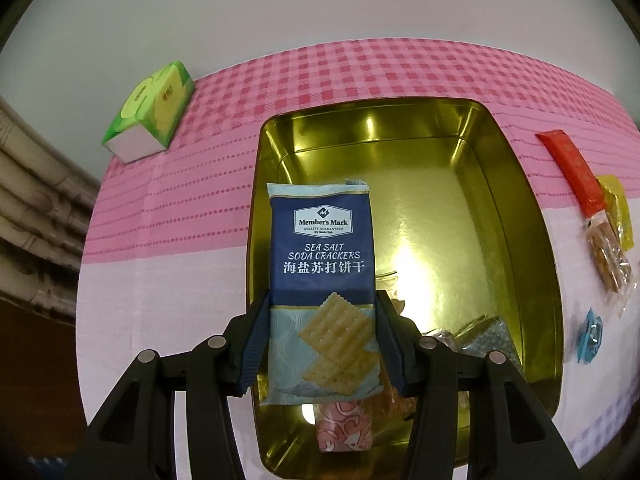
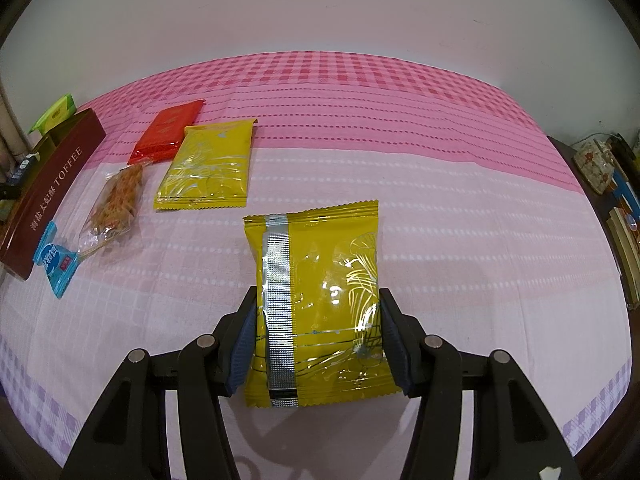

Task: Organize snacks
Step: 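Carry the soda cracker pack into the gold tin and open the left tool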

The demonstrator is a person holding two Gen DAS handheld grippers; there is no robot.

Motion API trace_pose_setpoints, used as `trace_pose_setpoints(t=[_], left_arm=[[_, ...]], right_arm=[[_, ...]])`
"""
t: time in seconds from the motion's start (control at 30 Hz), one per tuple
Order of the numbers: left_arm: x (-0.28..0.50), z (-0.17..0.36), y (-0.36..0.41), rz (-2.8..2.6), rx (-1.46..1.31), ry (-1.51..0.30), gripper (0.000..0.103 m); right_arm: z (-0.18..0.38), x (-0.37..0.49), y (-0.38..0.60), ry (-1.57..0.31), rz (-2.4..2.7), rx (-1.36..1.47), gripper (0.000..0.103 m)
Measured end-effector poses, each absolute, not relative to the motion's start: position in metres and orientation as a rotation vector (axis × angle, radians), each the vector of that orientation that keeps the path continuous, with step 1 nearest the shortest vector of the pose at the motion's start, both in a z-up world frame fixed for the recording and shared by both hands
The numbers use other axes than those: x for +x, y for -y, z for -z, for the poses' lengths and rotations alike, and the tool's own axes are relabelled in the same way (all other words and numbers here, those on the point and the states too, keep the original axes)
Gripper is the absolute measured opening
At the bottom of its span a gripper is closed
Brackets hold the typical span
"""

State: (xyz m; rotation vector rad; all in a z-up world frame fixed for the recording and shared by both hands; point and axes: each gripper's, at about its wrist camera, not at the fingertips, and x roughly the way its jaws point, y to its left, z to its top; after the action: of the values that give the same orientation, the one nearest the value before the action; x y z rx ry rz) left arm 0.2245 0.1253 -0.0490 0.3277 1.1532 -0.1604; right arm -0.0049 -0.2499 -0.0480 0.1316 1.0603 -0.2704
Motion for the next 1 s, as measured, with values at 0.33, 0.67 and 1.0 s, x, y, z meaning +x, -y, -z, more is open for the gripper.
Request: trace_pose_setpoints(t=[0.33, 0.67, 1.0], left_arm=[[0.222, 0.051, -0.13, 0.127, 0.292, -1.165, 0.054], [0.2, 0.042, -0.131, 0.145, 0.244, -1.158, 0.065], [0.156, 0.016, -0.152, 0.093, 0.201, -1.045, 0.073]], right_arm=[[0.048, -0.003, 0.251, -1.069, 0.275, 0.135, 0.052], [0.048, -0.002, 0.252, -1.077, 0.278, 0.14, 0.051], [0.048, -0.002, 0.249, -1.077, 0.313, 0.161, 0.051]])
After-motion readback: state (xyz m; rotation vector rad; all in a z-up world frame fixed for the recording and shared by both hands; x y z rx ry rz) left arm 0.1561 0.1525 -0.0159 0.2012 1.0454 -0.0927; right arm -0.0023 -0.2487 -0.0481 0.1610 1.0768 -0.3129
